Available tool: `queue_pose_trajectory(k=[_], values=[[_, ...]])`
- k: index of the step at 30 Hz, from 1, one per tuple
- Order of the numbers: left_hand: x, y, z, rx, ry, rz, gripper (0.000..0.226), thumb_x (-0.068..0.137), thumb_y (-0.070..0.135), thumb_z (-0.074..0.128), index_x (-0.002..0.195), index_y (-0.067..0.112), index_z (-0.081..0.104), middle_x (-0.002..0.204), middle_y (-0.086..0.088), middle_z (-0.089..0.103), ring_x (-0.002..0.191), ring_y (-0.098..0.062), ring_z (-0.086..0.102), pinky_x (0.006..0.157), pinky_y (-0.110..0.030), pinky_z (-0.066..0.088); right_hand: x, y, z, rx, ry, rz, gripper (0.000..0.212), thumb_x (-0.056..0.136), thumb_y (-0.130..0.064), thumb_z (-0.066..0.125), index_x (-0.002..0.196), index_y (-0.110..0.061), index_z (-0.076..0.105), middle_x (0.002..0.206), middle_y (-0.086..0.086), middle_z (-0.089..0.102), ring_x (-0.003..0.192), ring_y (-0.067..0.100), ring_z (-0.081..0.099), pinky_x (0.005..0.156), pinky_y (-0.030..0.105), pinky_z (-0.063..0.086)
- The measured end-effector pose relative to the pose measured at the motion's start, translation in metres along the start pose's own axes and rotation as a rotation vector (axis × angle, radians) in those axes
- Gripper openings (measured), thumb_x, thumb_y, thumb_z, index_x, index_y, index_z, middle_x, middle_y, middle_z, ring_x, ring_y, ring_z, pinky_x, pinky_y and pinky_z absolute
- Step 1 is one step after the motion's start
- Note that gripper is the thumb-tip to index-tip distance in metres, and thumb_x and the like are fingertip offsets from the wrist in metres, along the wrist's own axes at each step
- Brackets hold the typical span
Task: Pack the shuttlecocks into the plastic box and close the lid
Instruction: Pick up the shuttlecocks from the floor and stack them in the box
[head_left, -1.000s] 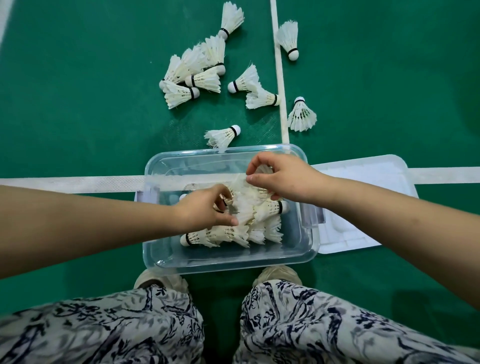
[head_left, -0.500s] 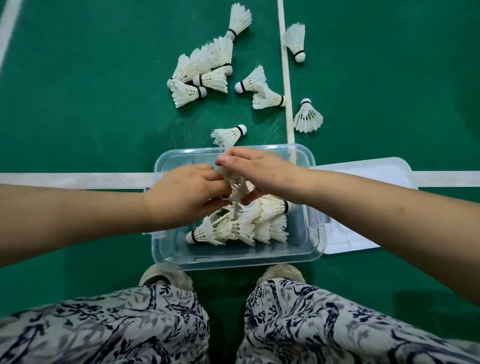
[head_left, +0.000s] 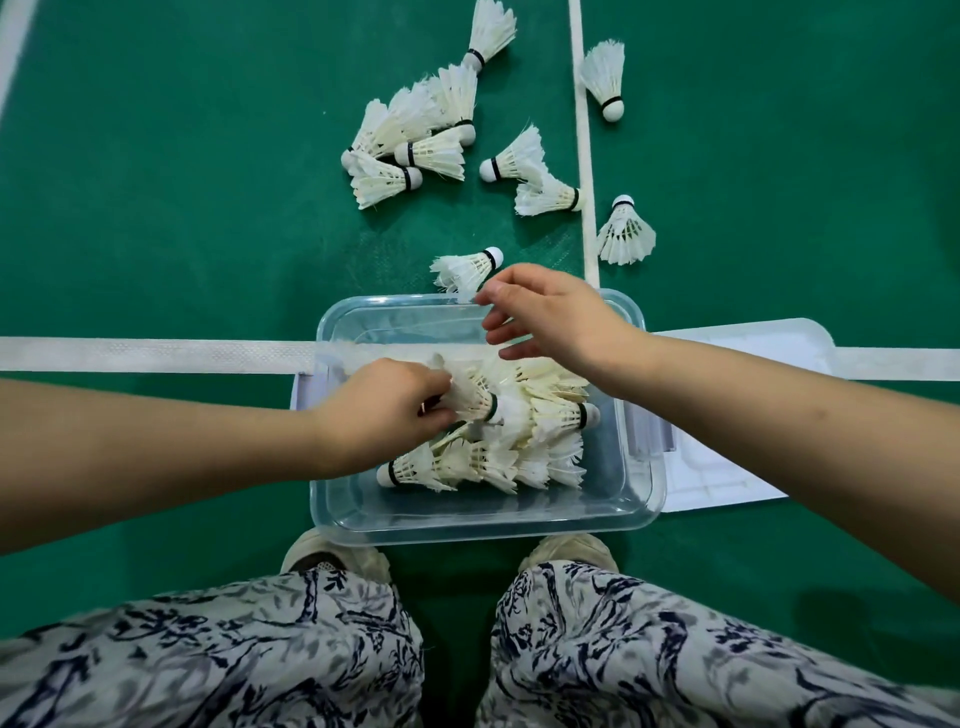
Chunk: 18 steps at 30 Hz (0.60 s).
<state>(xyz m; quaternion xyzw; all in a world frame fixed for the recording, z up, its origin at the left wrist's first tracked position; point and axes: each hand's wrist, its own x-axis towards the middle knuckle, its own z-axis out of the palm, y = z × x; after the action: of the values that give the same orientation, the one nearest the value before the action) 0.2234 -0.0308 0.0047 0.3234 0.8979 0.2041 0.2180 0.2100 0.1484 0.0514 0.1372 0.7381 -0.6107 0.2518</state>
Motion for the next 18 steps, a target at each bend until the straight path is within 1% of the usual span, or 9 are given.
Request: queue_pose_trajectory(k=[2, 4, 5, 6, 8, 11, 13, 15, 18], values=[[0.006, 0.006, 0.007, -0.069, -0.038, -0.037, 0.034, 0.086, 0.023, 0.059, 0.061, 0.017, 0.036, 0.060, 0.003, 0.048, 0.060, -0.020, 0.043, 0.056, -0.028, 0.024, 0.000, 0.000, -0.003, 0.027, 0.025, -0.020, 0.023, 0.096, -0.019, 0.047, 0.076, -0.016, 0.056, 0.072, 0.002, 0.057, 0.066, 0.014, 0.057, 0.067, 0.029, 0.051], [0.011, 0.010, 0.014, -0.203, -0.088, -0.116, 0.039, 0.086, 0.023, 0.060, 0.057, 0.021, 0.035, 0.056, 0.008, 0.050, 0.057, -0.016, 0.053, 0.053, -0.024, 0.033, 0.000, 0.000, -0.005, 0.038, 0.043, -0.034, 0.025, 0.096, -0.017, 0.046, 0.074, -0.016, 0.057, 0.070, 0.003, 0.056, 0.063, 0.014, 0.056, 0.065, 0.028, 0.051], [0.013, 0.012, 0.018, -0.273, -0.111, -0.166, 0.038, 0.086, 0.023, 0.060, 0.057, 0.022, 0.036, 0.058, 0.007, 0.055, 0.058, -0.013, 0.058, 0.055, -0.022, 0.039, 0.000, -0.001, -0.006, 0.044, 0.047, -0.040, 0.026, 0.096, -0.017, 0.046, 0.073, -0.016, 0.057, 0.069, 0.003, 0.056, 0.062, 0.014, 0.056, 0.064, 0.027, 0.050], [0.015, 0.015, 0.020, -0.314, -0.136, -0.202, 0.038, 0.086, 0.024, 0.060, 0.057, 0.021, 0.037, 0.061, 0.003, 0.059, 0.061, -0.013, 0.061, 0.058, -0.024, 0.042, 0.000, -0.001, -0.007, 0.052, 0.050, -0.046, 0.027, 0.097, -0.016, 0.045, 0.072, -0.015, 0.057, 0.068, 0.003, 0.056, 0.060, 0.014, 0.055, 0.063, 0.026, 0.050], [0.016, 0.018, 0.025, -0.294, -0.198, -0.210, 0.039, 0.086, 0.026, 0.061, 0.056, 0.020, 0.036, 0.066, -0.003, 0.062, 0.064, -0.017, 0.057, 0.060, -0.029, 0.040, 0.000, -0.001, -0.009, 0.066, 0.058, -0.054, 0.028, 0.097, -0.015, 0.044, 0.072, -0.014, 0.057, 0.067, 0.004, 0.055, 0.059, 0.014, 0.054, 0.060, 0.024, 0.049], [0.017, 0.018, 0.028, -0.248, -0.292, -0.236, 0.040, 0.084, 0.029, 0.063, 0.055, 0.022, 0.037, 0.058, 0.006, 0.047, 0.061, -0.014, 0.043, 0.054, -0.026, 0.032, -0.002, -0.002, -0.013, 0.070, 0.063, -0.056, 0.029, 0.097, -0.015, 0.044, 0.071, -0.013, 0.057, 0.066, 0.004, 0.055, 0.057, 0.014, 0.053, 0.059, 0.024, 0.049], [0.017, 0.016, 0.027, -0.264, -0.344, -0.259, 0.040, 0.083, 0.029, 0.065, 0.055, 0.023, 0.037, 0.057, 0.008, 0.042, 0.059, -0.013, 0.040, 0.054, -0.022, 0.030, -0.004, -0.002, -0.015, 0.064, 0.067, -0.056, 0.030, 0.097, -0.015, 0.044, 0.070, -0.014, 0.057, 0.065, 0.004, 0.055, 0.058, 0.014, 0.053, 0.060, 0.026, 0.049], [0.018, 0.016, 0.024, -0.298, -0.395, -0.274, 0.037, 0.082, 0.032, 0.066, 0.056, 0.024, 0.041, 0.059, 0.008, 0.044, 0.063, -0.015, 0.041, 0.057, -0.023, 0.031, -0.007, -0.001, -0.019, 0.039, 0.064, -0.056, 0.030, 0.097, -0.017, 0.045, 0.070, -0.015, 0.058, 0.066, 0.003, 0.055, 0.059, 0.014, 0.054, 0.062, 0.028, 0.050], [0.018, 0.015, 0.014, -0.354, -0.456, -0.302, 0.024, 0.080, 0.038, 0.066, 0.063, 0.028, 0.051, 0.066, 0.012, 0.053, 0.067, -0.010, 0.049, 0.063, -0.023, 0.039, -0.016, 0.000, -0.025, 0.006, 0.063, -0.060, 0.030, 0.096, -0.019, 0.045, 0.070, -0.016, 0.058, 0.067, 0.001, 0.056, 0.061, 0.013, 0.054, 0.061, 0.028, 0.049]])
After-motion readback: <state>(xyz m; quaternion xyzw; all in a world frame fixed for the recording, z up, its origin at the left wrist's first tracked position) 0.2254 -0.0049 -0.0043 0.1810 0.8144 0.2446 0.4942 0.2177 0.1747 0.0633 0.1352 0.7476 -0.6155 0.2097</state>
